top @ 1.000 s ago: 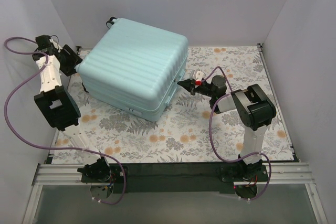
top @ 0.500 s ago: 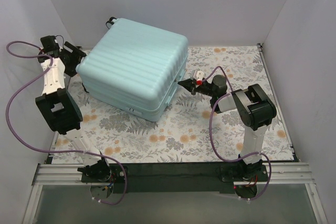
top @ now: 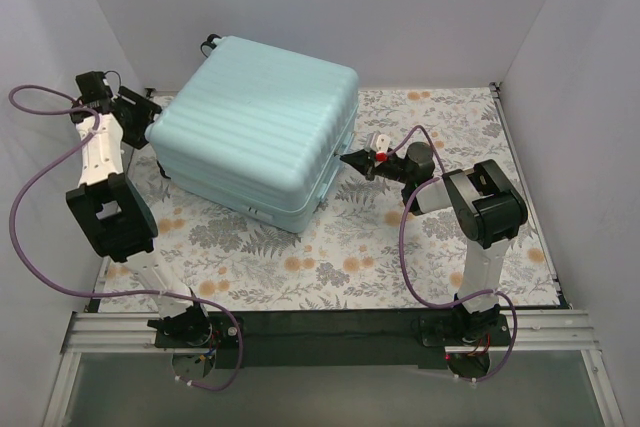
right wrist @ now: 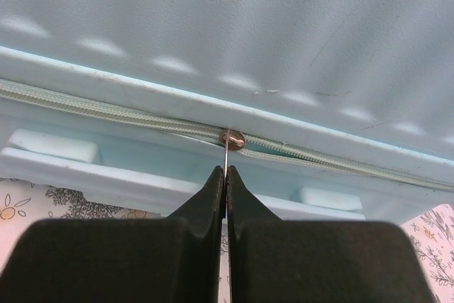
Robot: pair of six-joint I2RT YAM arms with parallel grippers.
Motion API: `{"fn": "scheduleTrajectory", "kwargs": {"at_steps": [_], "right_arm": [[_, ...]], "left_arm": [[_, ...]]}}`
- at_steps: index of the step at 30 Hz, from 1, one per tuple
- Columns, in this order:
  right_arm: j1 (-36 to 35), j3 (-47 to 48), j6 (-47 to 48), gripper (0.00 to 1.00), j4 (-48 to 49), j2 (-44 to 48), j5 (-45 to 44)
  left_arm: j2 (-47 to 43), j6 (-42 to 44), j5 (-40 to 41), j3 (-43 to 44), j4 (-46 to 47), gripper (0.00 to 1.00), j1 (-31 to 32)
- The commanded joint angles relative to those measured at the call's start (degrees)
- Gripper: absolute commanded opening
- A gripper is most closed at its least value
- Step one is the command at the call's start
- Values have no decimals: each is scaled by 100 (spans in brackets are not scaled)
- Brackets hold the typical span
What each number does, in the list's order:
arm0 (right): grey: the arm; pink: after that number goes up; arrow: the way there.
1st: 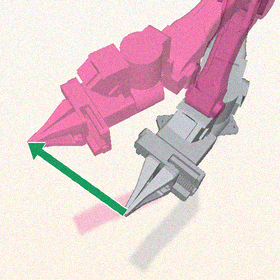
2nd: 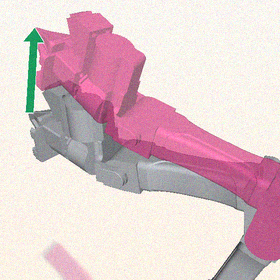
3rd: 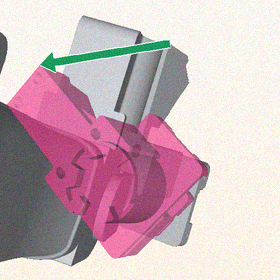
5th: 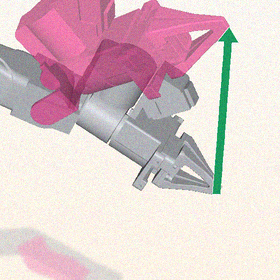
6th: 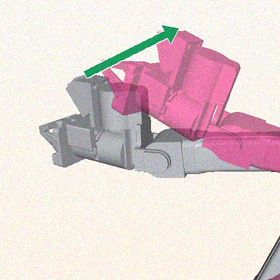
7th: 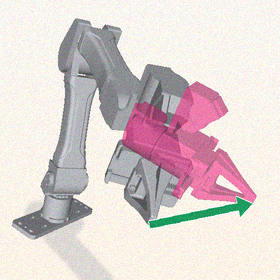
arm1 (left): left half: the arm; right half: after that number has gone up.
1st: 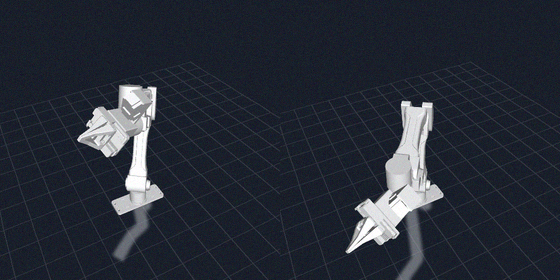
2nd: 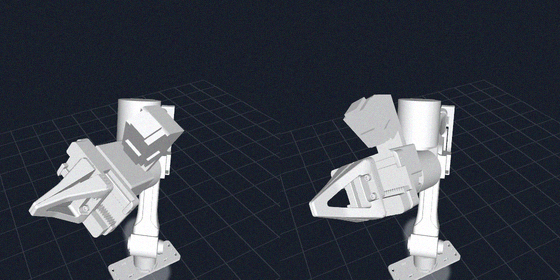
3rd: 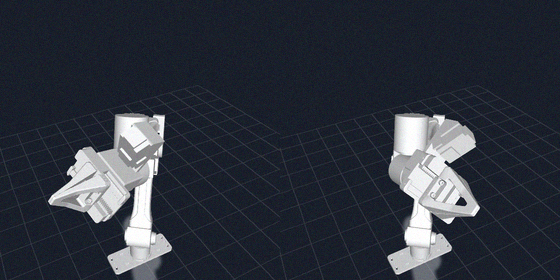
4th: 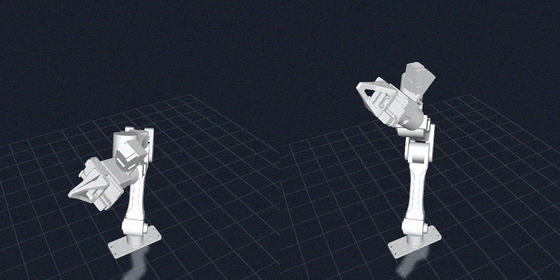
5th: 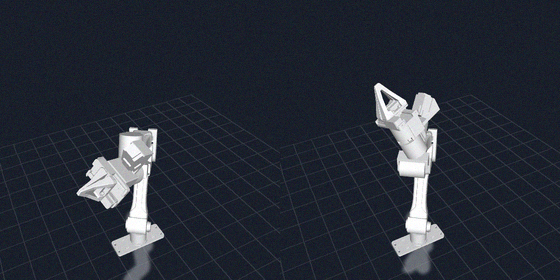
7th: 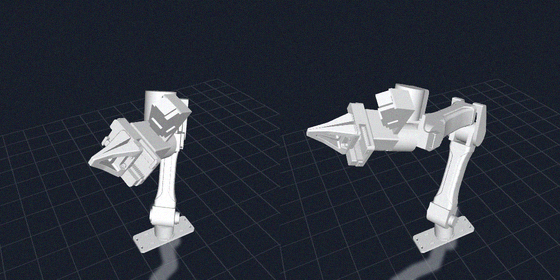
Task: Pack the luggage
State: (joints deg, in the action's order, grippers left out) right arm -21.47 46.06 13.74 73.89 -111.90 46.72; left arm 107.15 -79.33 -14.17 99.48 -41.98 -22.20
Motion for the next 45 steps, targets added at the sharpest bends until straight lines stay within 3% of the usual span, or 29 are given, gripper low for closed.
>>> {"fn": "scheduleTrajectory", "kwargs": {"at_steps": [1,3,5,14,19,25,30,32,36,39,40,42,45], "right_arm": [[-182,175,-11,1,1304,115,733],[-190,192,15,1,1260,124,742],[-190,228,41,1,1207,124,751],[-191,316,147,1,1101,89,751],[-190,289,173,1,1093,98,760],[-190,324,182,1,1093,72,742],[-182,324,191,1,1084,71,733],[-182,316,191,1,1093,63,733],[-190,333,200,1,1084,45,725],[-190,342,208,1,1093,45,707],[-190,351,208,1,1093,45,707],[-182,359,208,1,1075,54,681],[-164,342,208,1,1066,89,637]], "left_arm": [[-863,128,-1254,124,260,64,339],[-889,128,-1395,107,313,77,304],[-933,198,-1517,45,374,83,216],[-1803,-21,-2028,-1290,1605,85,-233],[-1733,-144,-1880,-1326,1587,73,-233],[-1434,-363,-1282,-1159,1499,80,-233],[-1136,-478,-1255,-957,1657,78,-233],[-1065,-487,-1220,-878,1640,74,-233],[-898,-496,-1096,-825,1570,54,-233],[-819,-443,-1167,-816,1605,30,-233],[-801,-399,-1140,-799,1596,15,-250],[-731,-268,-1035,-711,1482,2,-268],[-626,-5,-1070,-545,1395,0,-356]]}}
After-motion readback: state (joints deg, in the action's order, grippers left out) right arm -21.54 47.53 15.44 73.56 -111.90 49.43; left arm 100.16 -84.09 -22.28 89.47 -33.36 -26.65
